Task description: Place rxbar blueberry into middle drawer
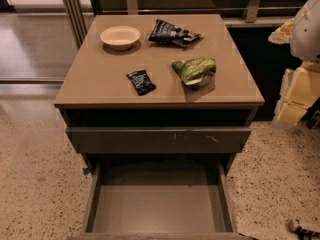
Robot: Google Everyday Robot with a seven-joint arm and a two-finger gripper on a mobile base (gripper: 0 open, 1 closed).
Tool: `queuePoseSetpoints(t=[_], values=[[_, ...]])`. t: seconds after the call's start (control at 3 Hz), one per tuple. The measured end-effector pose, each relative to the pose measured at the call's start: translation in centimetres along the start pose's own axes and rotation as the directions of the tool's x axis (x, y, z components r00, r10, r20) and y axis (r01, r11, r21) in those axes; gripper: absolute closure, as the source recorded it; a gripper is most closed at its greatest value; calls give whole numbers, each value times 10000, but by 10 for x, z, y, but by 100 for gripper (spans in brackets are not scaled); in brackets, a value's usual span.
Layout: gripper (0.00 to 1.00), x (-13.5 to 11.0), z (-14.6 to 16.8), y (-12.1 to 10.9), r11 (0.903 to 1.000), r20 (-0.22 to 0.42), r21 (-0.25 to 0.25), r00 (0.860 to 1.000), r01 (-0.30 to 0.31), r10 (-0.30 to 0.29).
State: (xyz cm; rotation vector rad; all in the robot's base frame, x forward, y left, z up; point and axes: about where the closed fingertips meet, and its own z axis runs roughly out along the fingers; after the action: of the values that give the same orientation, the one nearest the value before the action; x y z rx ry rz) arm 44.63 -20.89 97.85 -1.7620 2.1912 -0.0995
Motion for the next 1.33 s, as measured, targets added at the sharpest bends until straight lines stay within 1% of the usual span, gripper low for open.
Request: queuePoseSetpoints(t=[0.33,0.67,1.0,1.33], values=[[0,-27,6,-23,9955,351,14,9949,949,-949],[0,-43,14,-33,9888,540,-79,9875,1488,-1482],[0,-62,25,-43,9773,843,-278,9747,2101,-2072],[0,-87,38,-48,9649,900,-288,9621,2610,-2576]])
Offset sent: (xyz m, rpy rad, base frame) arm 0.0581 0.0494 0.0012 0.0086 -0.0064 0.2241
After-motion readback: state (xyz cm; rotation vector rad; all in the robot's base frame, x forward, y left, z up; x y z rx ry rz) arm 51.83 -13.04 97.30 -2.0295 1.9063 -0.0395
